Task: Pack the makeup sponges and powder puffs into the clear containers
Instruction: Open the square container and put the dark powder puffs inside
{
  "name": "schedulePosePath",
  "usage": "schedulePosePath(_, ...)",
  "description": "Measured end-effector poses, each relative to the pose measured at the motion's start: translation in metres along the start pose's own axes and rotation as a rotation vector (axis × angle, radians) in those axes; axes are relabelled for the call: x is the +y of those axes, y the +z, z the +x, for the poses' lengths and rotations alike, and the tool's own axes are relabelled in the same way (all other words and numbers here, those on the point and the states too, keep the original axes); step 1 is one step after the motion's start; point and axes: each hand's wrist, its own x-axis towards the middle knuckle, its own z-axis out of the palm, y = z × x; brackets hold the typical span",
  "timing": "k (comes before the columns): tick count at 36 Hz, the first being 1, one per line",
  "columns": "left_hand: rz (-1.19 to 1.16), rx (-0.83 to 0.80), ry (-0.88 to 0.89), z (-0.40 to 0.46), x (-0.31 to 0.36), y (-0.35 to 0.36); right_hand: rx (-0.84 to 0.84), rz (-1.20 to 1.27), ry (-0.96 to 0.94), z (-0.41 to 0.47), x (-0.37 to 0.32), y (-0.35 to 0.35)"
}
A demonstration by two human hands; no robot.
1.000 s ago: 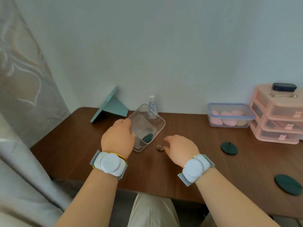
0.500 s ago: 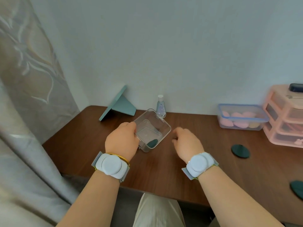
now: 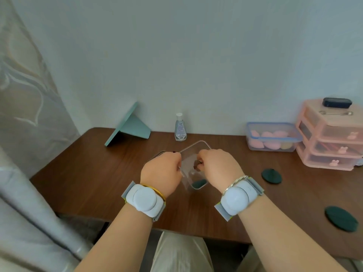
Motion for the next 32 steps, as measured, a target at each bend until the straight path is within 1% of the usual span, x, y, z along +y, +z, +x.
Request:
schedulePosePath(5,0.022,0.032,0.05,-0.002,0.005,0.001,-0.126,0.056,0.044,-0.003,0.003,-0.001)
schedulePosePath(11,0.077,0.013,0.129,-0.005,0.016,-0.001,-0.245,0.006,0.05,0.003,-0.002,0.01)
schedulePosePath(13,0.089,0.012,0.144,-0.006,0.017,0.0,-0.258,-0.001,0.058,0.003,-0.006,0.011)
schedulePosePath(16,0.093,0.006,0.147,-0.007,0.016,-0.001,-0.242,0.025,0.081,0.002,-0.007,0.013)
schedulePosePath(19,0.081,0.004,0.132,-0.008,0.014,0.0,-0.212,0.122,0.099,0.001,-0.006,0.013)
schedulePosePath(23,0.049,0.024,0.115,-0.009,0.013,0.003,-0.087,0.243,0.084,-0.001,-0.005,0.008)
schedulePosePath(26,0.039,0.028,0.099,-0.009,0.013,0.005,-0.004,0.241,0.061,0.003,-0.004,0.007)
schedulePosePath(32,-0.019,0.014,0.07,-0.007,0.013,0.002,-0.048,0.14,0.023,0.003,0.0,0.005)
